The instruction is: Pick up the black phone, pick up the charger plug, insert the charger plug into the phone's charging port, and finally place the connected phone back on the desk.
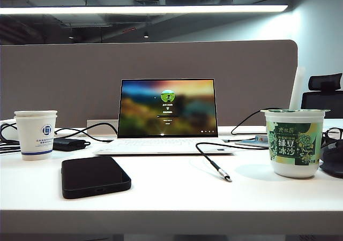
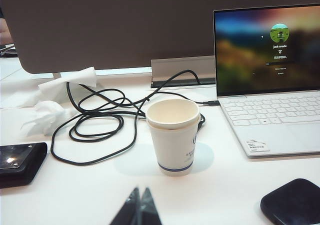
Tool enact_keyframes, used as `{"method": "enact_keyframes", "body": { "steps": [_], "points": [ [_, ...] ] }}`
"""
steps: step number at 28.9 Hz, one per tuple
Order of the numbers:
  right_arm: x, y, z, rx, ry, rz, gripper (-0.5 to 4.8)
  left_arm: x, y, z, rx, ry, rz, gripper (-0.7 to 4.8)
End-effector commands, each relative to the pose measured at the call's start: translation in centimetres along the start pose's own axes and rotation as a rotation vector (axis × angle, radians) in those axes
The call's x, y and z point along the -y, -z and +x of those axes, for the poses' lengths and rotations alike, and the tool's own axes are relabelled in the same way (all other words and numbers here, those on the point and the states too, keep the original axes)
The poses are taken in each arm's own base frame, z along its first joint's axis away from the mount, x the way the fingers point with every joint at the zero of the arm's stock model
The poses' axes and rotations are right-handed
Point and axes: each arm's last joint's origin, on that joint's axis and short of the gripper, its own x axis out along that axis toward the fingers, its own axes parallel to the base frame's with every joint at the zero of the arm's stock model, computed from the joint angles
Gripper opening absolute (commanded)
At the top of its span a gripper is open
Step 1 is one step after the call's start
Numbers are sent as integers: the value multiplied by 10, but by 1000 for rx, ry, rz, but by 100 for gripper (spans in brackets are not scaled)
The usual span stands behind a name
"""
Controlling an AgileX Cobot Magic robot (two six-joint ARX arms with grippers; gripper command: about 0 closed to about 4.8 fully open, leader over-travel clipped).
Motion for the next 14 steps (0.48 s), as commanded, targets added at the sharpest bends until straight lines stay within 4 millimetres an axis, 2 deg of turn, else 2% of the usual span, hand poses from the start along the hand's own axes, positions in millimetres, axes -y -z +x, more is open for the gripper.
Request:
{"method": "enact_keyframes", "body": {
  "steps": [1,8,14],
  "points": [
    [0,-1,0,11,5,4,-1,0,-1,0,10,-5,-3,-6],
    [0,-5,-1,25,5,4,-1,-2,-6,0,45,-45,-40,-6],
    [0,-37,-9,123,33,6,-1,-3,-27,-5,107,-69,-142,-6]
  ]
}}
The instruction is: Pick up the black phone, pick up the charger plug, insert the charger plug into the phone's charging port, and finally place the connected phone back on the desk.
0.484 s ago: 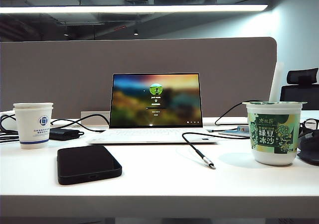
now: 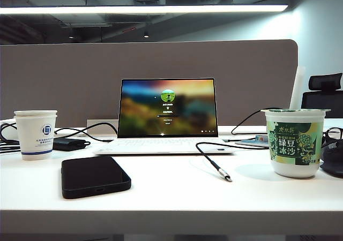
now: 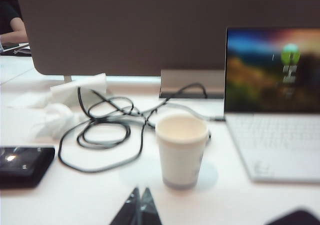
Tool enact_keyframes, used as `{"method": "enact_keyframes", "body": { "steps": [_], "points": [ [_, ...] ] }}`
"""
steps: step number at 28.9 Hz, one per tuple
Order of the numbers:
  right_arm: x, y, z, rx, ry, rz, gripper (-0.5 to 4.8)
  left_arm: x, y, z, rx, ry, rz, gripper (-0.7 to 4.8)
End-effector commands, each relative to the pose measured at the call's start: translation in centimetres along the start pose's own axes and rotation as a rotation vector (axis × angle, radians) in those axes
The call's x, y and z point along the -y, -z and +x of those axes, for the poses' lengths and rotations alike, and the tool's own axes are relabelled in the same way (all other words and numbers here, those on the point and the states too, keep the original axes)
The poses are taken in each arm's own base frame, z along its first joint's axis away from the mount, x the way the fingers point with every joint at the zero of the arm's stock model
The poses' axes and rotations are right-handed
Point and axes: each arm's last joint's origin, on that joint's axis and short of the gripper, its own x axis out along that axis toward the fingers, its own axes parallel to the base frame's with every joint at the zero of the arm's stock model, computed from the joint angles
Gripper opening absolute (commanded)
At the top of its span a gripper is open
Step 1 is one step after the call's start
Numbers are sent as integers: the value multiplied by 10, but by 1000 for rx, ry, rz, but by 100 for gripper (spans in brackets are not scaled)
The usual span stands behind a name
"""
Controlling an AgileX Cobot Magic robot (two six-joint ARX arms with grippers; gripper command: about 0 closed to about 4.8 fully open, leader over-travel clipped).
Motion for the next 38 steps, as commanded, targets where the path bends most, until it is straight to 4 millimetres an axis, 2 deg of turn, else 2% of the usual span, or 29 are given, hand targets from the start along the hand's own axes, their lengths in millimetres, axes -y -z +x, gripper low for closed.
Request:
{"method": "enact_keyframes", "body": {
  "steps": [1,6,10,16,22,30,34,38],
  "points": [
    [1,-27,-6,100,46,6,-1,0,-21,-4,72,-26,-82,-6],
    [2,-70,-17,192,108,16,-1,-1,-55,-12,98,-55,-114,-6],
    [2,-107,-18,224,137,20,-1,0,-83,-14,131,-53,-117,-6],
    [0,-166,-3,235,133,21,-1,2,-126,-3,124,-51,-145,-6],
    [-4,-216,21,245,31,-43,-1,5,-161,22,84,-41,-143,-6],
    [-21,-261,51,206,-161,-46,-2,10,-203,50,71,23,-144,-6],
    [-41,-273,62,107,-280,-70,-1,12,-221,60,43,49,-167,-6],
    [-71,-276,73,18,-456,-127,-1,14,-232,68,-34,105,-189,-6]
  ]
}}
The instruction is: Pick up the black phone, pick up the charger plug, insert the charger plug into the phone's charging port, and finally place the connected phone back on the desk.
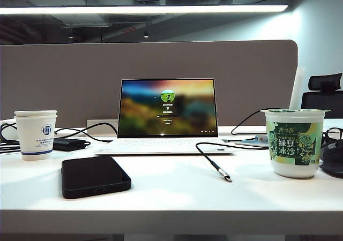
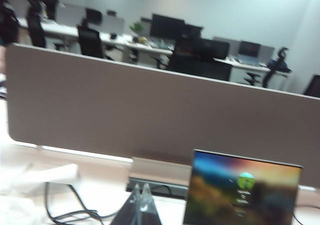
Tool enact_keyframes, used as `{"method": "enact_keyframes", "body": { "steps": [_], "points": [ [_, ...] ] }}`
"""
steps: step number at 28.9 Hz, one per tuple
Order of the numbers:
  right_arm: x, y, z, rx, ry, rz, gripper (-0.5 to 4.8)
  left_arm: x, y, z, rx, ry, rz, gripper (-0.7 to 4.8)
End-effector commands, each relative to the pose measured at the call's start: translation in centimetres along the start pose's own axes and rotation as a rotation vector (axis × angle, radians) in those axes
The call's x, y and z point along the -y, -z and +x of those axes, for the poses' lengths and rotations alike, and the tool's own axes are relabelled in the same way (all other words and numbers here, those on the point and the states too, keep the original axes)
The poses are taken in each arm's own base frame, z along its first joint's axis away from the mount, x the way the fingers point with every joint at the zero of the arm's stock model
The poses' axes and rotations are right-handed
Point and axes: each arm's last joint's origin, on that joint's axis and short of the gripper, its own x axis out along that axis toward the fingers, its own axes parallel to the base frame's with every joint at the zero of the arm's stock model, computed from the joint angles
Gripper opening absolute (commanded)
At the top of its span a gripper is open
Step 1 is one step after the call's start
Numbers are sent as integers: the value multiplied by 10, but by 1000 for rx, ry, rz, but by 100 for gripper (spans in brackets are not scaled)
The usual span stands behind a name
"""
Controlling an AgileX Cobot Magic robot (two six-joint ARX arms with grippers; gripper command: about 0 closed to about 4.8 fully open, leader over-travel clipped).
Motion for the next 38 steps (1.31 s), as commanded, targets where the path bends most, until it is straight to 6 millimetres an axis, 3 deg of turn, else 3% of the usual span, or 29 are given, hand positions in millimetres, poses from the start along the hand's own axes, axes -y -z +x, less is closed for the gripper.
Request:
{"method": "enact_keyframes", "body": {
  "steps": [1,5,11,19,23,29,38],
  "points": [
    [-22,3,14,-79,-163,-31,-1,3,-3,7,-103,48,-34,-6],
    [-49,14,31,-152,-359,-22,-1,5,-4,14,-185,110,-62,-6],
    [-86,50,54,-408,-525,-28,-1,7,10,27,-328,248,-158,-6],
    [-118,104,78,-744,-680,-59,-1,5,30,38,-476,281,-149,-6],
    [-126,120,88,-802,-716,-95,-1,5,41,39,-525,308,-143,-6],
    [-138,128,97,-769,-765,-141,-1,-2,82,39,-648,314,-181,-6],
    [-148,138,118,-688,-781,-127,-1,-12,153,38,-768,354,-399,-6]
  ]
}}
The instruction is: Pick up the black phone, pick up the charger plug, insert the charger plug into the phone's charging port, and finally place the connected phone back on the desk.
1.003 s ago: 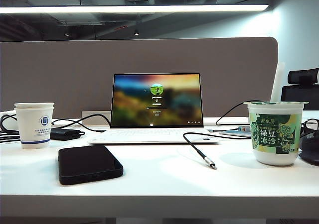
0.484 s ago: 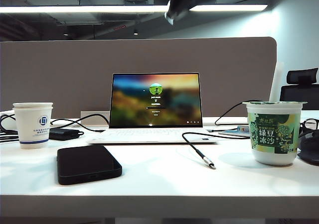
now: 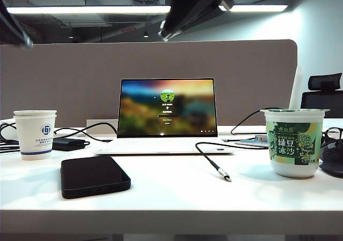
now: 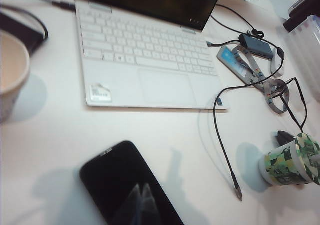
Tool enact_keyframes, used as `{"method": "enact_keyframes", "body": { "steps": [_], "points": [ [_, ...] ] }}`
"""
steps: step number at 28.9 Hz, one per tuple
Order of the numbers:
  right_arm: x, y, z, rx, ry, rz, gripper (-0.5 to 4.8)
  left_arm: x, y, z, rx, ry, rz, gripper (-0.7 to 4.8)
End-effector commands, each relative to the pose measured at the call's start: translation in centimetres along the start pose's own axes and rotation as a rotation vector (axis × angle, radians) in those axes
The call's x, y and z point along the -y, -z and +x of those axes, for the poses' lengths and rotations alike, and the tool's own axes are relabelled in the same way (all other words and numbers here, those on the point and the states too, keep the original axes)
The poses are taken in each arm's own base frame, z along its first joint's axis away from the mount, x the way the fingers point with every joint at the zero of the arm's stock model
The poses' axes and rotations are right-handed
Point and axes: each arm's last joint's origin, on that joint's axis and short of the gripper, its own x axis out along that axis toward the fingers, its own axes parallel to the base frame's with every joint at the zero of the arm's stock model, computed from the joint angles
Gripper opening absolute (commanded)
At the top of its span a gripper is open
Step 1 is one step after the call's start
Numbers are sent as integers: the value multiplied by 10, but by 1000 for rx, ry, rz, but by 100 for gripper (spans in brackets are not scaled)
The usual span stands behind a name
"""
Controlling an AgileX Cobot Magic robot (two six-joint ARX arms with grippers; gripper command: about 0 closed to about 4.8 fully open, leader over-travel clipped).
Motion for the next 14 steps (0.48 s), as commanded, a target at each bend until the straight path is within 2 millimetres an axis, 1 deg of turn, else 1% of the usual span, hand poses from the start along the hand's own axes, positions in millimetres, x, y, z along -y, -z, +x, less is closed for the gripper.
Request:
{"method": "enact_keyframes", "body": {
  "steps": [1,5,9,10,11,12,14],
  "points": [
    [3,-4,9,41,-14,-14,-1,-8,10,10,-25,72,-83,-6],
    [8,-4,30,44,-15,-12,-1,-21,26,22,-85,49,-141,-6],
    [15,0,54,34,-14,-4,-1,-29,33,32,-148,51,-198,-4],
    [17,2,60,29,-14,-1,-1,-30,34,34,-161,54,-206,7],
    [18,3,66,28,-15,0,-1,-32,35,37,-175,55,-214,57],
    [19,4,72,25,-16,1,-1,-34,35,40,-185,51,-221,118],
    [21,7,84,18,-20,5,-1,-38,38,46,-210,38,-239,271]
  ]
}}
